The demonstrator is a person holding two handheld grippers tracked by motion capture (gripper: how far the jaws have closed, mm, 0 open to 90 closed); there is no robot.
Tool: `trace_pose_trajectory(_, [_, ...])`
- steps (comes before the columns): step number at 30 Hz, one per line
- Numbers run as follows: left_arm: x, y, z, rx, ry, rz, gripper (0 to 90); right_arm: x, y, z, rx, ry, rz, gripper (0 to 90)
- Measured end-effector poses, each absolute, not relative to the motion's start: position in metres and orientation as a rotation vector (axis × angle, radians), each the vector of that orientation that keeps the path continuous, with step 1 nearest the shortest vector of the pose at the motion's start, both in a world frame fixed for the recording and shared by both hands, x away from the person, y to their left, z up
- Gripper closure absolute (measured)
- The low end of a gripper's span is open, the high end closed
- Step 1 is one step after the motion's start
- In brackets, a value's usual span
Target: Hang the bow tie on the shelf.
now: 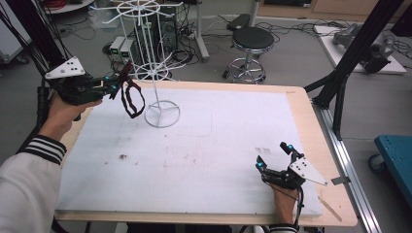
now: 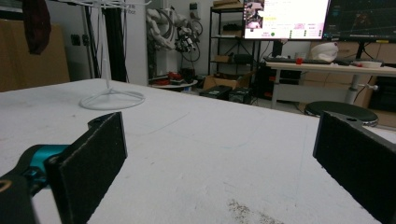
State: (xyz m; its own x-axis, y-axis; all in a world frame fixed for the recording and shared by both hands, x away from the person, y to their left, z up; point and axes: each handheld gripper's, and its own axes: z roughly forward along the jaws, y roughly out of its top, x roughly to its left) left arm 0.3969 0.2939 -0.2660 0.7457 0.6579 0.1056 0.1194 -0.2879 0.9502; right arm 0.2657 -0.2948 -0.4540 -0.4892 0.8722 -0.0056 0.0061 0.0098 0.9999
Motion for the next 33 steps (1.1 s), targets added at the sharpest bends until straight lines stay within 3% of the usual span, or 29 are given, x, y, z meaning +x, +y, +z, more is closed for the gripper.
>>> trace_pose_trajectory(33, [0.415,0.287,-0.297,1.791,0.756,0.628,77.5,0.266,-0.295,-0.454,0.919,1.582,1.566,2.1])
